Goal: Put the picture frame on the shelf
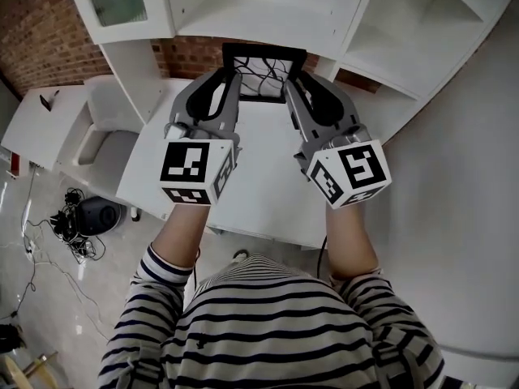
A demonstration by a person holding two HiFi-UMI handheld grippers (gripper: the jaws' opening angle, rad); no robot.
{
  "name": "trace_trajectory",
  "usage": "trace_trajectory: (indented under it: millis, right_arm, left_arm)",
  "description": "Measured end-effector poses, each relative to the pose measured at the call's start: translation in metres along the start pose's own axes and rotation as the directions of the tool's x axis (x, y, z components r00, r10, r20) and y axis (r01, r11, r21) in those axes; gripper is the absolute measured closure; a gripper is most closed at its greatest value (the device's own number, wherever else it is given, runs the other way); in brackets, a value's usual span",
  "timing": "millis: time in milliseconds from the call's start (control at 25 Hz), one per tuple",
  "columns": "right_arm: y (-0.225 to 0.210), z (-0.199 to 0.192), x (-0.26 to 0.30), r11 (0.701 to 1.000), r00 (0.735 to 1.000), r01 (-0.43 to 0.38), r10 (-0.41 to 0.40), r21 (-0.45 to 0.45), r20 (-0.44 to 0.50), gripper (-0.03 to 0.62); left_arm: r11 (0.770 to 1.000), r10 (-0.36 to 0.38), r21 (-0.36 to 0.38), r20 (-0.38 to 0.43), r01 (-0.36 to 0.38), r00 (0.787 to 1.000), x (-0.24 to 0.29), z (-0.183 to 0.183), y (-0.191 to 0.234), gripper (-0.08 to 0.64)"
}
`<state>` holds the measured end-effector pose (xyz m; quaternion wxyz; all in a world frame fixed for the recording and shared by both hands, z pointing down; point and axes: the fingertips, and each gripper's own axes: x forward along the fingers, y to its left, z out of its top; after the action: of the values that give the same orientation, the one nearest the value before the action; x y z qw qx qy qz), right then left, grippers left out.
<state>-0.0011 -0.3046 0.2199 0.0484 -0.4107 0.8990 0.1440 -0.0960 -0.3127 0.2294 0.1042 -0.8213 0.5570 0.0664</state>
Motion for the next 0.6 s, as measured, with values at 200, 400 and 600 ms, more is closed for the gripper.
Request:
trace_trajectory:
  millis: [200, 400, 600]
  right_arm:
    - [-0.012, 0.015, 0.039, 0.999, 0.999, 0.038, -0.038, -0.024, 0.017, 0.534]
    - [-0.03, 0.025, 0.063, 0.998, 0.998, 0.064, -0.064, -0.017, 0.026, 0.534]
    - [-0.056, 0.031, 0.089, 0.997, 0.997, 0.071, -0.071, -0.008, 0.033, 0.534]
  left_arm:
    - [0.999, -0.04, -0.009, 0.027, 0.04, 0.999, 0.034, 0.014, 0.031, 0.485]
    - [0.998, -0.063, -0.022, 0.046, 0.064, 0.997, 0.063, 0.026, 0.045, 0.485]
    - [0.998, -0.06, -0.02, 0.054, 0.061, 0.997, 0.099, 0.034, 0.057, 0.485]
